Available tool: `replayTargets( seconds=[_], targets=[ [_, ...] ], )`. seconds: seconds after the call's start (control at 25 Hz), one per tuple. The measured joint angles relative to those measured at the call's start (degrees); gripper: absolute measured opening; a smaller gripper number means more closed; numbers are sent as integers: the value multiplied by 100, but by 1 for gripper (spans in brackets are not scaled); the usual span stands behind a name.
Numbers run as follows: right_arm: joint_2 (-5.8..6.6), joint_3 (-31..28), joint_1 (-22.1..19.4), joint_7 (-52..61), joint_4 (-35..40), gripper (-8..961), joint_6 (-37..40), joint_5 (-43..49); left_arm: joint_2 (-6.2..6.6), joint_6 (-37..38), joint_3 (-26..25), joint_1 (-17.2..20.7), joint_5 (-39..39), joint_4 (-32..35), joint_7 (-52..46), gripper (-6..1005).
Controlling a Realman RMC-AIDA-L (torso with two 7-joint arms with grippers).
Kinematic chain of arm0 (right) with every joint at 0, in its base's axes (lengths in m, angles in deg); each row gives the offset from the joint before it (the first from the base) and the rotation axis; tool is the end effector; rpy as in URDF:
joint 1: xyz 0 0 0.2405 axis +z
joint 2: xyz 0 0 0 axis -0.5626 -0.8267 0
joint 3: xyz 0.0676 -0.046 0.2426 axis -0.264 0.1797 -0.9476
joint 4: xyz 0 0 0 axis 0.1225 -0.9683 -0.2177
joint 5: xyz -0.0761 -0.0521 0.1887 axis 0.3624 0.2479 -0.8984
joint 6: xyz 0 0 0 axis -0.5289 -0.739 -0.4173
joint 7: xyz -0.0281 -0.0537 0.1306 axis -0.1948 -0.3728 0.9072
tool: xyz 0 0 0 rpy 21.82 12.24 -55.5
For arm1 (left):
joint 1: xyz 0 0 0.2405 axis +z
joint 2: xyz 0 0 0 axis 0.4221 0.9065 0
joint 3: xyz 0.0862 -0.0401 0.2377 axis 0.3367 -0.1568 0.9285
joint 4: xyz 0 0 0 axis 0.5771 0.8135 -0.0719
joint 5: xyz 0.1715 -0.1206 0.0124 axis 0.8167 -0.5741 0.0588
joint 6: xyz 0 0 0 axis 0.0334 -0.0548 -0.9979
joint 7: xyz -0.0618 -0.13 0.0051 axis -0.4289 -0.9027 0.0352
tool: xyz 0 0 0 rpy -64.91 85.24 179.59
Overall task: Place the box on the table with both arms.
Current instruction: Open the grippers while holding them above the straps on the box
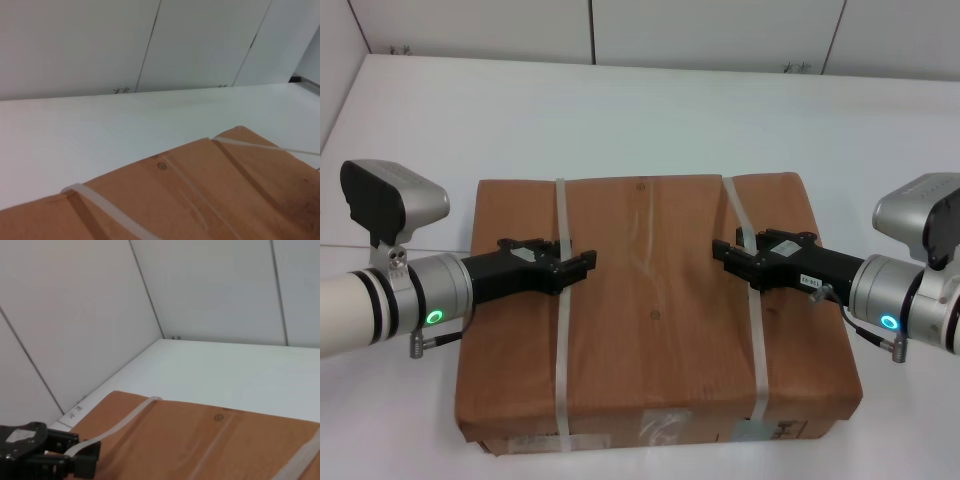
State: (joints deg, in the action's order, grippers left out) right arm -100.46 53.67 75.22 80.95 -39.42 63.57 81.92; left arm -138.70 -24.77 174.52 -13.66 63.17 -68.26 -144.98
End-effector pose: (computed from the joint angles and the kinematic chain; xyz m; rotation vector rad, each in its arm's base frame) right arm 0.2796 0.3457 -0.1089 -2.3954 0.9750 0.5486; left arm -0.3133 0.3439 -0.0763 -2.3747 -0.9880 -0.4742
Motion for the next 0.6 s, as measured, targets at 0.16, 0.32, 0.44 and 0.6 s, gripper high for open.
replayTargets(
  seconds=[0.16,0.32,0.44,0.6],
  targets=[
    [0,-18,-1,-6,-28,412,-18,-2,7,-3,26,-2,0,0,-4,386],
    [0,-18,-8,-9,-32,537,-21,-2,13,-6,43,-4,0,0,-21,543],
    [0,-29,-21,-7,-33,659,-26,-3,15,-8,45,-4,0,0,-27,677],
    [0,-51,-55,4,-33,797,-33,-3,17,-8,10,-3,0,-17,-31,768]
  ],
)
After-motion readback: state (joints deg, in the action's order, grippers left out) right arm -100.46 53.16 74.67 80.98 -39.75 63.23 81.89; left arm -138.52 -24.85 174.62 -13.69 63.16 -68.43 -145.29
